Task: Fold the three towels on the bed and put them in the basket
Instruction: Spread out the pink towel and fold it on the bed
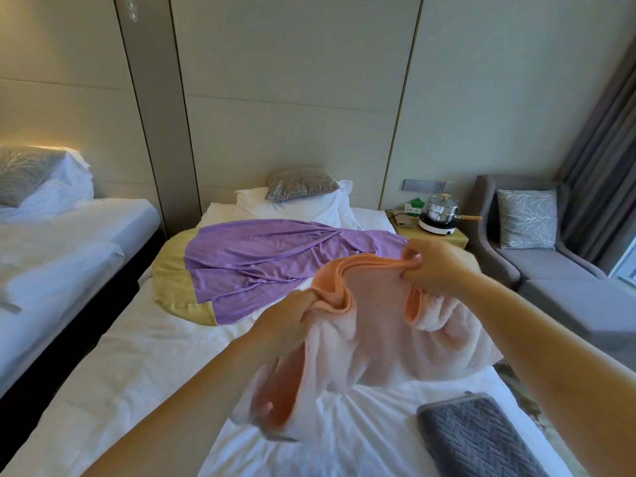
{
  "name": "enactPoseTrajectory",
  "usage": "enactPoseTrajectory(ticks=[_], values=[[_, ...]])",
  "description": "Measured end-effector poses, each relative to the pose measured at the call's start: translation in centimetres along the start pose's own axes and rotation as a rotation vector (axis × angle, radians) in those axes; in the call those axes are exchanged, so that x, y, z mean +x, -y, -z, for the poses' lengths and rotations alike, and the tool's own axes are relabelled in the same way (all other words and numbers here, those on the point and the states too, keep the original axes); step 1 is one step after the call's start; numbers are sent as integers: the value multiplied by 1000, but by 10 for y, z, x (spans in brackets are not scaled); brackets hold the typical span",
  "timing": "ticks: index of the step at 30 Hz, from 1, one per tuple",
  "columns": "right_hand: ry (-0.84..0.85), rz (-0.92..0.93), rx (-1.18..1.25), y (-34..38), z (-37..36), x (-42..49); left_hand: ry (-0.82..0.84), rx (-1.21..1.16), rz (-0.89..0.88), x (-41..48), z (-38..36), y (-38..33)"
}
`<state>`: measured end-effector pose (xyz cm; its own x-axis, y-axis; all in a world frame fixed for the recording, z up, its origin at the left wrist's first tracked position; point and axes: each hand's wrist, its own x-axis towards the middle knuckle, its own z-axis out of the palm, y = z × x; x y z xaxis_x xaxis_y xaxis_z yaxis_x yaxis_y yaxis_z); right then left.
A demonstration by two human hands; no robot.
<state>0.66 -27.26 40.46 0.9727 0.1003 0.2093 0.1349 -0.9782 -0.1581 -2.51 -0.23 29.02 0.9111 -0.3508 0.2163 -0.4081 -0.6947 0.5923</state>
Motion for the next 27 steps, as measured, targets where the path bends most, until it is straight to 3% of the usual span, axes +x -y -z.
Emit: enactPoseTrajectory(ticks=[6, 12, 17, 19, 21, 24, 27], values=[[181, 269, 363, 44, -33, -26, -11, 34, -188, 31, 26, -71], [127, 199, 512, 46, -35, -21, -3, 121, -219, 20, 55, -80], [78, 129, 542, 42, -33, -12, 37, 454, -121, -7, 47, -45], [77, 96, 562, 37, -32, -10, -5, 471, -60, -15, 41, -28], [47, 77, 574, 33, -30, -8, -107, 341, -25, -21, 33, -18], [23, 42, 615, 28, -23, -6, -331, 106, -160, -27, 20, -17], [-14, -9, 702, 20, -15, -6, -427, 153, -228, -28, 17, -19]])
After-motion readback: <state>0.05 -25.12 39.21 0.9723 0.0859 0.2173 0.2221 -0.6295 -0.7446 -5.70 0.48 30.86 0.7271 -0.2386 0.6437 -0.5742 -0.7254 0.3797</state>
